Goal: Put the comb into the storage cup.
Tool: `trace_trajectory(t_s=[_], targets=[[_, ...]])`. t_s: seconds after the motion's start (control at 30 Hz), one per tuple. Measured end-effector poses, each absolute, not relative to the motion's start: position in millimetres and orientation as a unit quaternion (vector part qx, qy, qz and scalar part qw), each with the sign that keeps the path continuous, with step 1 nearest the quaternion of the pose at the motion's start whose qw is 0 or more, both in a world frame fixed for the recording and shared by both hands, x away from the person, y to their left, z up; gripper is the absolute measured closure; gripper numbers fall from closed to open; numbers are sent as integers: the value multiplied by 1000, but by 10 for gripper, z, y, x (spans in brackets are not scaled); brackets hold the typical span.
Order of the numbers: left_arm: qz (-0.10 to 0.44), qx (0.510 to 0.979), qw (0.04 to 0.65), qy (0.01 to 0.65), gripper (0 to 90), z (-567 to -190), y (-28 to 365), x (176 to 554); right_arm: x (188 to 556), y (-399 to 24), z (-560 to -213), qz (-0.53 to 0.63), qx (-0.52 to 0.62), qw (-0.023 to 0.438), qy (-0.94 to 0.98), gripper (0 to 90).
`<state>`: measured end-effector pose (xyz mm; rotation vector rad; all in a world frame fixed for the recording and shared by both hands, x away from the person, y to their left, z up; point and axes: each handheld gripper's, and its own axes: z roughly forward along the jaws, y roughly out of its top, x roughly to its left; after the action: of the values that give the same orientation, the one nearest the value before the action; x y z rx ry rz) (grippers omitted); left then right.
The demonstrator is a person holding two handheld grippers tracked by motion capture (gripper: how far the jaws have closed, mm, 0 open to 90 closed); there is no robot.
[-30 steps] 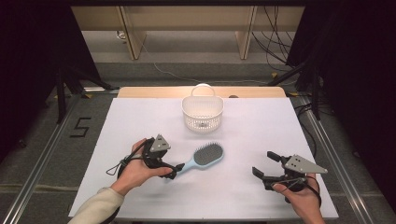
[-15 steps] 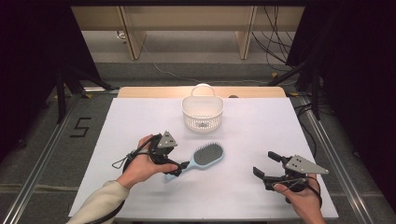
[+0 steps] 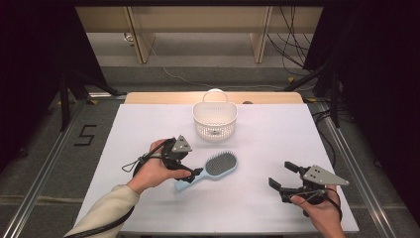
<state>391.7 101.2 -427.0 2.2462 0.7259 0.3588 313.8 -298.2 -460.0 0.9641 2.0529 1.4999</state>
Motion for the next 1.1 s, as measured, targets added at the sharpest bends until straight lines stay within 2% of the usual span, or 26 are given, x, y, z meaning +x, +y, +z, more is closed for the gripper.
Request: trace_trajectory(t_s=[0.77, 1.1], targets=[[128, 915, 297, 242, 69, -4249, 873, 4013, 3130, -2992, -4602, 537, 347, 212, 739, 156], [123, 934, 245, 227, 140, -4252, 755, 4057, 3132, -2994, -4603, 538, 348, 212, 738, 156]])
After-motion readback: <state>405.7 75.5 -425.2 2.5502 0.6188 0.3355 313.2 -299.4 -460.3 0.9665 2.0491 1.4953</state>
